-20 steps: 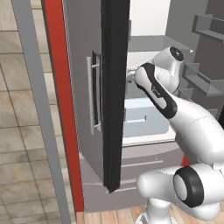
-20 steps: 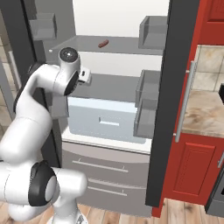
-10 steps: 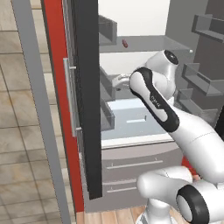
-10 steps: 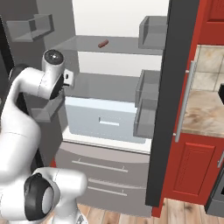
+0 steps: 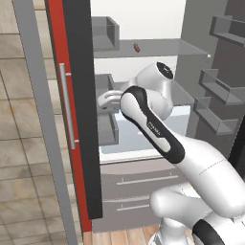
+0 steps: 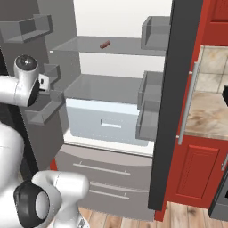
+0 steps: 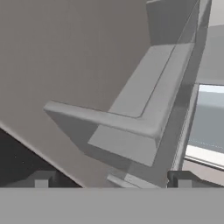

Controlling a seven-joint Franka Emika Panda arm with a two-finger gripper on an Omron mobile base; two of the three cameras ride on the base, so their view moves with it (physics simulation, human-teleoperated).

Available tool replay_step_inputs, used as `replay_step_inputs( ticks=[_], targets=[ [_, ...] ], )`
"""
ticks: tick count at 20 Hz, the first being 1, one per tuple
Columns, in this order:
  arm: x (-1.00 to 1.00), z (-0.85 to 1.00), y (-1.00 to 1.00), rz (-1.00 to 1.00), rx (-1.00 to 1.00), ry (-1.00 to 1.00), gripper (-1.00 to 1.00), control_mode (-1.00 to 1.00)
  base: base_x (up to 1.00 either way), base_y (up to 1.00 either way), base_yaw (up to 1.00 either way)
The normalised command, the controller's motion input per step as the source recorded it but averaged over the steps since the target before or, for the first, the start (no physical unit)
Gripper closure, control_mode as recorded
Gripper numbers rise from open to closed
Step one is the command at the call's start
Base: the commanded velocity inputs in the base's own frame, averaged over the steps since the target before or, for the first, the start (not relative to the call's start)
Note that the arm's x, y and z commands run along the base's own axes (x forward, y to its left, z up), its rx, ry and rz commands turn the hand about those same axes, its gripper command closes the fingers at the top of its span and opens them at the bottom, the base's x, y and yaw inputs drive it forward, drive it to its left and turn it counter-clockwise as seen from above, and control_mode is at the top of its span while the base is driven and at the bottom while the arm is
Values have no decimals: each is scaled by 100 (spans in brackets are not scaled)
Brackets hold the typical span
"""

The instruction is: Move the hot dog bun to the plate on the dining table and place the condiment next to that plate. Then navigate to the fridge and take the sausage and place it on the plate as well.

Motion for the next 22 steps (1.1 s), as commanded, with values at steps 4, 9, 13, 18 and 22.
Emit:
replay_step_inputs(
  ticks=[4,9,13,18,22],
  targets=[
    [-100,25,-74,-6,-13,-2,-100,-100,0,0,0],
    [-75,54,-100,-18,-20,0,-100,-100,0,0,0],
    [-9,63,-95,-26,-27,0,-100,-100,0,0,0],
    [-6,24,-77,-24,-25,2,-100,-100,0,0,0],
    [-42,-16,-71,-15,-12,4,-100,-100,0,0,0]
  ],
)
